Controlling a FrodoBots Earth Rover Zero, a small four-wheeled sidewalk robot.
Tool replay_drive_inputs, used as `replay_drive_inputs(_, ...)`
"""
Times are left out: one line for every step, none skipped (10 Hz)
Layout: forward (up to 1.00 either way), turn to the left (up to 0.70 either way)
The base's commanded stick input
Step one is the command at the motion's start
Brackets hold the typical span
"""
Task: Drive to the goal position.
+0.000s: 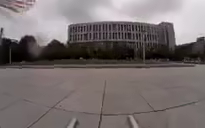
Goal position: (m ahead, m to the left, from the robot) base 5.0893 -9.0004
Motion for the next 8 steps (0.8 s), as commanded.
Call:
replay_drive_inputs(0.00,-0.96)
replay_drive_inputs(0.00,-0.96)
replay_drive_inputs(0.00,-0.96)
replay_drive_inputs(0.00,-0.96)
replay_drive_inputs(0.00,-0.96)
replay_drive_inputs(0.00,-0.96)
replay_drive_inputs(0.00,-0.96)
replay_drive_inputs(0.00,-0.96)
